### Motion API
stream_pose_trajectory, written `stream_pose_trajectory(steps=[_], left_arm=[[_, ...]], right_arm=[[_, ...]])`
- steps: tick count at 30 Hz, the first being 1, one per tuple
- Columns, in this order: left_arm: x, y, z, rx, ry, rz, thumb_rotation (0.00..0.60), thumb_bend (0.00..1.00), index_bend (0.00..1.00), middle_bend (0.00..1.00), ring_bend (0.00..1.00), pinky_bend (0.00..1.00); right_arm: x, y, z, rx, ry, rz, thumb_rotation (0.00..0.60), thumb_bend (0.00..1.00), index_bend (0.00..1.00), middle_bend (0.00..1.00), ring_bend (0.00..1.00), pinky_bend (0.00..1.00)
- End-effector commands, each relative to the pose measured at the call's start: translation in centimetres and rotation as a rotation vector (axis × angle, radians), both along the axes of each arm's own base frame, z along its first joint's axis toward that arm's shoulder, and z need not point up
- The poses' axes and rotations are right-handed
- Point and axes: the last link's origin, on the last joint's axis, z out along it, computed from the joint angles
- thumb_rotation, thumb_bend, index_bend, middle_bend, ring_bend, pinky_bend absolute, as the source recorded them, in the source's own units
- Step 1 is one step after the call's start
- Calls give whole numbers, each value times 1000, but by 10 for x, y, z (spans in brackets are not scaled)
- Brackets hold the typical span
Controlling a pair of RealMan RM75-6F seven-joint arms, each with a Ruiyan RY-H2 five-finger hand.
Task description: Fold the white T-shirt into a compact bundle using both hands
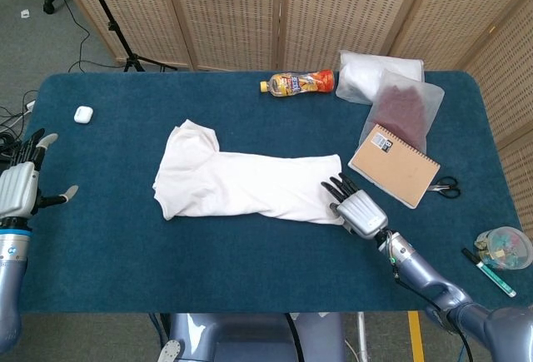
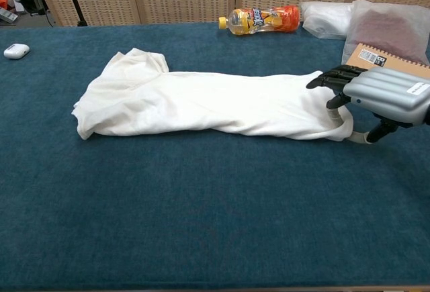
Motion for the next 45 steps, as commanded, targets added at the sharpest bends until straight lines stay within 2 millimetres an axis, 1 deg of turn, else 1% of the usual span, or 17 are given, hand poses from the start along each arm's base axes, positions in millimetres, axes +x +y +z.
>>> stream_pose_trajectory(steps=[1, 6, 8, 16, 17, 19, 24, 30, 36, 45], left_arm=[[0, 0, -1, -2, 0, 0, 600, 215, 0, 0, 0, 0], [0, 0, -1, -5, 1, -2, 600, 215, 0, 0, 0, 0], [0, -1, -2, -4, 4, -4, 600, 215, 0, 0, 0, 0], [1, -1, -4, -10, 9, -9, 600, 214, 0, 0, 0, 0], [2, -2, -5, -14, 13, -12, 600, 215, 0, 0, 0, 0], [3, -2, -6, -16, 17, -15, 600, 214, 0, 0, 0, 0], [4, -2, -10, -26, 24, -18, 600, 214, 0, 0, 0, 0], [5, -2, -10, -27, 24, -22, 600, 215, 0, 0, 0, 0], [5, -2, -10, -25, 23, -22, 600, 215, 0, 0, 0, 0], [4, -2, -8, -21, 21, -19, 600, 215, 0, 0, 0, 0]], right_arm=[[-3, 3, 1, 0, -12, 13, 600, 661, 617, 118, 0, 0], [-12, 8, 12, -13, -6, 34, 600, 672, 623, 126, 0, 0], [-22, 12, 23, -27, 7, 34, 600, 672, 624, 126, 0, 0], [-49, 27, 56, -72, 26, 14, 600, 672, 624, 130, 0, 0], [-59, 35, 67, -86, 29, -4, 600, 672, 624, 130, 0, 0], [-70, 51, 80, -91, 28, -12, 600, 672, 625, 131, 0, 0], [-84, 74, 98, -111, 42, -32, 600, 672, 627, 132, 0, 0], [-98, 89, 116, -146, 66, -81, 600, 672, 628, 132, 0, 0], [-109, 90, 127, -170, 77, -131, 600, 672, 630, 132, 0, 0], [-127, 102, 146, -206, 123, -186, 600, 672, 632, 132, 0, 0]])
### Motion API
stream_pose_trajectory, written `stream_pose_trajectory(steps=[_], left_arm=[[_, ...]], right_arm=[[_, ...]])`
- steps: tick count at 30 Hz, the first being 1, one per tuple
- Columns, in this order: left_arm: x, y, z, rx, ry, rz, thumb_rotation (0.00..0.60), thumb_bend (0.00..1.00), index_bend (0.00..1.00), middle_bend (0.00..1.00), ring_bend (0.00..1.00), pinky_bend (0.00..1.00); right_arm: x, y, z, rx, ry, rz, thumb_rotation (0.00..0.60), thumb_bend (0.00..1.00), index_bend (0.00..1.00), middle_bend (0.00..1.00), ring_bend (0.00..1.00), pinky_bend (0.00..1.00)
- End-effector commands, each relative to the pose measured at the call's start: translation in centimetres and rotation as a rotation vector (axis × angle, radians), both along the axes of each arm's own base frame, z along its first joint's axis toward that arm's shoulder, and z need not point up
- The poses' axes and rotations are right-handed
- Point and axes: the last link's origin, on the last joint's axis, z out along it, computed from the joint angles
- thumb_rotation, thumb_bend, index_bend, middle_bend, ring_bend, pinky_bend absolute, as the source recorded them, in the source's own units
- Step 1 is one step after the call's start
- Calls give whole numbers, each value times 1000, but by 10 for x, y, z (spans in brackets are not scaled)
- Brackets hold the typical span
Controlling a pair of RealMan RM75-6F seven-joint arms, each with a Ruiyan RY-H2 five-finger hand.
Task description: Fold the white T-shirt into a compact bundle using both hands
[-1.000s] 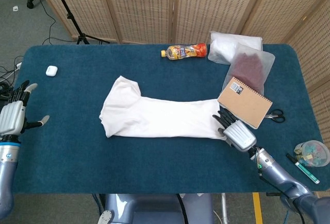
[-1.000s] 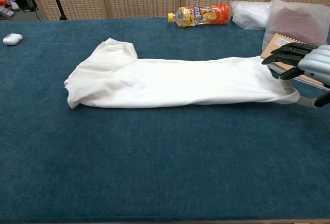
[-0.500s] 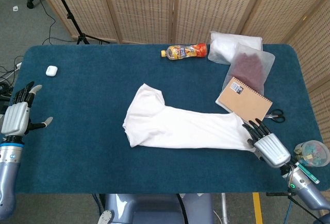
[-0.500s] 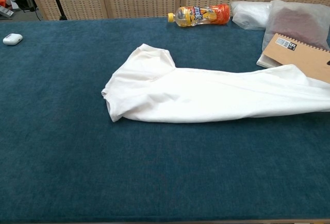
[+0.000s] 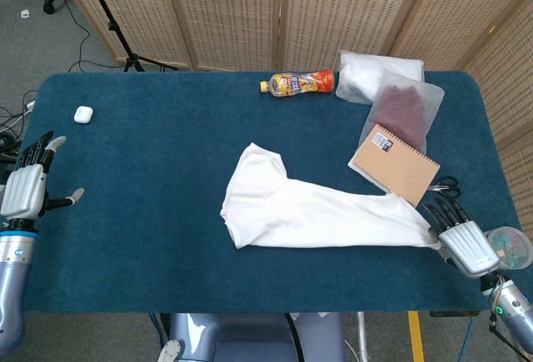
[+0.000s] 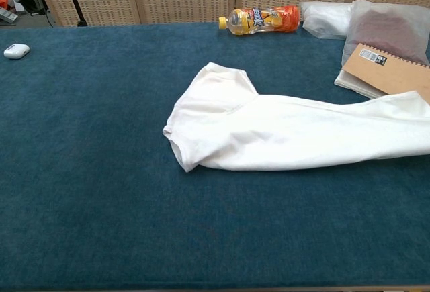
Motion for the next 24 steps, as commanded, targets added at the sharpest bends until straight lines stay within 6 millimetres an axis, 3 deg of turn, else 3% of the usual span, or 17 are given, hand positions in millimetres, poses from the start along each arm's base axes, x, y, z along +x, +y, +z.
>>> stream_pose_trajectory(steps=[1, 4, 8, 17, 24], left_arm=[[0, 0, 0, -1, 0, 0, 600, 215, 0, 0, 0, 0], [1, 0, 0, -2, 0, -3, 600, 215, 0, 0, 0, 0], [1, -1, -1, -5, -4, -3, 600, 215, 0, 0, 0, 0], [3, -1, -3, -16, -2, -10, 600, 215, 0, 0, 0, 0], [2, -2, -1, -10, -10, -10, 600, 215, 0, 0, 0, 0]], right_arm=[[-7, 2, 7, -18, 5, -33, 600, 672, 632, 132, 0, 0], [-14, 4, 11, -30, 3, -65, 600, 672, 632, 132, 0, 0], [-6, 1, 9, -28, -17, -37, 600, 672, 632, 132, 0, 0], [83, -41, -11, -6, -133, 242, 600, 672, 632, 132, 0, 0], [156, -66, -50, 84, -167, 380, 600, 672, 632, 132, 0, 0]])
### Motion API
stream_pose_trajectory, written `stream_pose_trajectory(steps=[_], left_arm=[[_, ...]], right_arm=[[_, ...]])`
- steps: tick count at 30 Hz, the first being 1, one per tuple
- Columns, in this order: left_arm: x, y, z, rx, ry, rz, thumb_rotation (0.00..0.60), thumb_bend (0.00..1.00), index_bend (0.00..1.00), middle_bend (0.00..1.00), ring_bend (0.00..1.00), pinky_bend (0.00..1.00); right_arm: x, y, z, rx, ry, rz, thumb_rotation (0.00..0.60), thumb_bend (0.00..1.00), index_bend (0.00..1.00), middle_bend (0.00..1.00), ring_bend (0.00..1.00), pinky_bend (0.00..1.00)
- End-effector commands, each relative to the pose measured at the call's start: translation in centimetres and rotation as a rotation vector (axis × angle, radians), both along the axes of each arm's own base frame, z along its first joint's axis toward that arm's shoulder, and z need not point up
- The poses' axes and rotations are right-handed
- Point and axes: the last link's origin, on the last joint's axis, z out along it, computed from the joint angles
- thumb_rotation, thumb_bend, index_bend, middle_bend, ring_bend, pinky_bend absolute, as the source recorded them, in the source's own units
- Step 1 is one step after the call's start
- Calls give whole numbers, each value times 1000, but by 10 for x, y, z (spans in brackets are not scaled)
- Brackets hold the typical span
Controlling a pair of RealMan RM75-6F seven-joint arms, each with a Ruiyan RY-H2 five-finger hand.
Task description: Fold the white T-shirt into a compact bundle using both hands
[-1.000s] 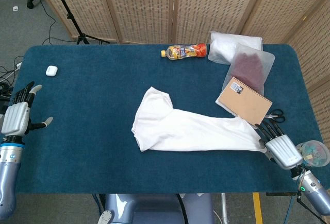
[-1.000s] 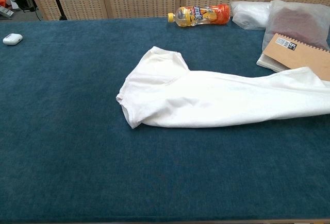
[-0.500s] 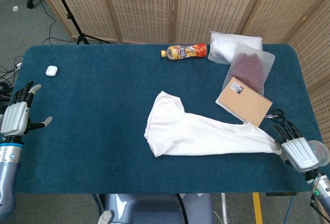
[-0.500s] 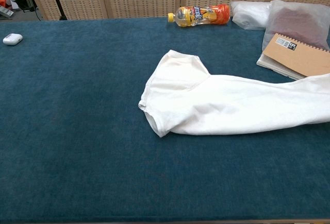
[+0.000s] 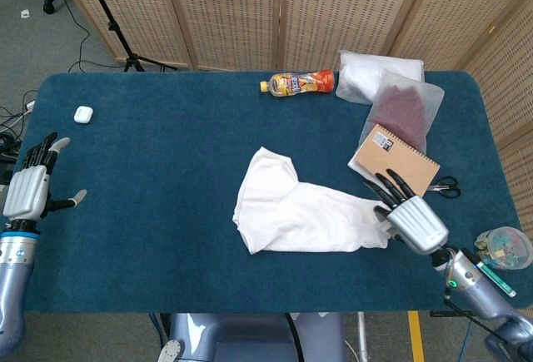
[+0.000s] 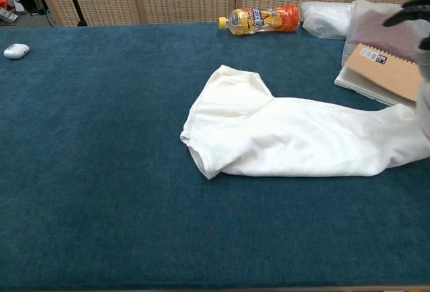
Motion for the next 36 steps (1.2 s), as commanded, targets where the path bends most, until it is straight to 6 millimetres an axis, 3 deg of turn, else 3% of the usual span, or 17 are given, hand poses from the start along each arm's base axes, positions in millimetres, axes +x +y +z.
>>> stream_pose_trajectory(steps=[1, 8, 17, 36], left_arm=[[0, 0, 1, 2, -3, 1, 600, 215, 0, 0, 0, 0], [-1, -1, 3, 0, -9, 1, 600, 215, 0, 0, 0, 0], [-2, -1, 4, 0, -15, -1, 600, 214, 0, 0, 0, 0], [-3, 0, 7, 3, -26, 2, 600, 215, 0, 0, 0, 0]], right_arm=[[39, -13, -23, 41, 4, 79, 600, 672, 632, 132, 0, 0], [77, -25, -64, 111, 1, 100, 600, 672, 632, 132, 0, 0], [115, -39, -99, 147, 5, 126, 600, 672, 632, 132, 0, 0], [178, -32, -172, 213, 21, 188, 600, 672, 635, 132, 0, 0]])
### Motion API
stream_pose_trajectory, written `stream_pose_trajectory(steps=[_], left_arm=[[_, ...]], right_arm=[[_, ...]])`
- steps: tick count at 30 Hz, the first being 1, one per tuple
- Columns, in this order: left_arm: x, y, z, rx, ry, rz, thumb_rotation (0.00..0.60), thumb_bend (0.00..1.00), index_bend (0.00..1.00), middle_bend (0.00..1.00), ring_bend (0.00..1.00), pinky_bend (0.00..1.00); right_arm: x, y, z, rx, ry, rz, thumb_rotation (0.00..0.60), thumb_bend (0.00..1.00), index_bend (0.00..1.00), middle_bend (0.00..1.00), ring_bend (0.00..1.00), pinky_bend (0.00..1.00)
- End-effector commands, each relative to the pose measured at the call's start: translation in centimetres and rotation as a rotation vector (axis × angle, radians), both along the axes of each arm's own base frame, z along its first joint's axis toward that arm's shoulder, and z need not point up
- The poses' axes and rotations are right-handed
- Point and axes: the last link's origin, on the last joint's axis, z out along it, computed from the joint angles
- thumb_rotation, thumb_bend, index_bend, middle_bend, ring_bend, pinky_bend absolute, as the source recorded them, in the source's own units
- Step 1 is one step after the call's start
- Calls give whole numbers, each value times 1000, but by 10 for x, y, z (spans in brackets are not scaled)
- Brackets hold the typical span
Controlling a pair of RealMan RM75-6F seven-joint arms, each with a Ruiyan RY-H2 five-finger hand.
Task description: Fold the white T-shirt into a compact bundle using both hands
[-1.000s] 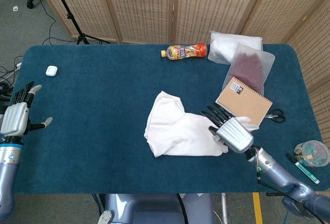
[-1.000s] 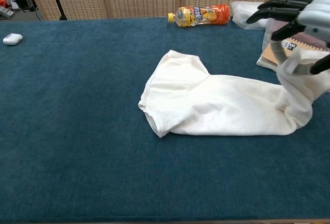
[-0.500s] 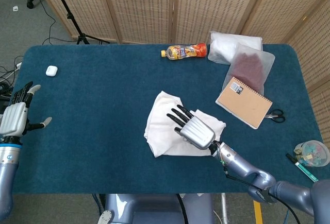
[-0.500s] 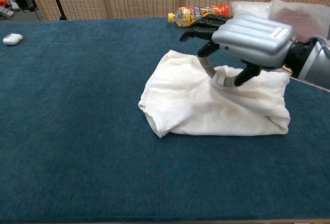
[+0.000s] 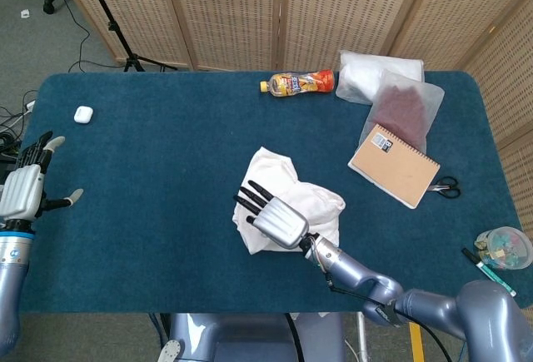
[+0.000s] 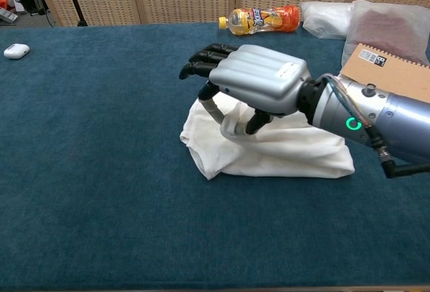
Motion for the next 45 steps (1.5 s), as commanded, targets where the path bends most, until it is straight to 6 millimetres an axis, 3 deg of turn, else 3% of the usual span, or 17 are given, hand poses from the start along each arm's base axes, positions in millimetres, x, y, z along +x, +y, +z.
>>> stream_pose_trajectory(steps=[1, 10, 23, 24, 28, 29, 34, 37, 39, 43, 45], left_arm=[[0, 0, 1, 1, -2, 1, 600, 215, 0, 0, 0, 0], [-2, 1, 2, 1, -4, 7, 600, 215, 0, 0, 0, 0], [-2, 2, 0, -1, 0, 8, 600, 215, 0, 0, 0, 0], [-2, 2, 0, -2, -1, 8, 600, 215, 0, 0, 0, 0], [-3, 1, 0, -1, 0, 9, 600, 215, 0, 0, 0, 0], [-3, 1, 0, -1, 0, 9, 600, 215, 0, 0, 0, 0], [-3, 2, 0, -3, -1, 12, 600, 215, 0, 0, 0, 0], [-3, 2, 0, -3, -4, 13, 600, 215, 0, 0, 0, 0], [-3, 2, 0, -3, -6, 14, 600, 215, 0, 0, 0, 0], [-3, 2, 0, -5, -5, 14, 600, 214, 0, 0, 0, 0], [-3, 3, 0, -4, -8, 14, 600, 215, 0, 0, 0, 0]], right_arm=[[5, -1, -8, 1, 17, 7, 600, 672, 635, 132, 0, 0], [4, 3, -24, 21, 50, 8, 600, 672, 650, 132, 0, 0], [8, 12, -28, 36, 29, 44, 600, 655, 652, 128, 0, 0], [8, 12, -28, 38, 27, 43, 600, 612, 620, 118, 0, 0], [7, 12, -29, 59, 12, 18, 600, 61, 80, 4, 0, 0], [8, 13, -28, 65, 2, 12, 600, 1, 7, 0, 0, 0], [20, 12, -7, 102, -116, -10, 600, 0, 0, 0, 0, 0], [37, 3, 24, 92, -224, -25, 600, 0, 0, 0, 0, 0], [45, -15, 43, 48, -247, -54, 600, 0, 15, 0, 0, 0], [46, -49, 59, 25, -219, -152, 600, 30, 180, 0, 0, 0], [44, -61, 63, 41, -206, -211, 600, 49, 214, 0, 0, 0]])
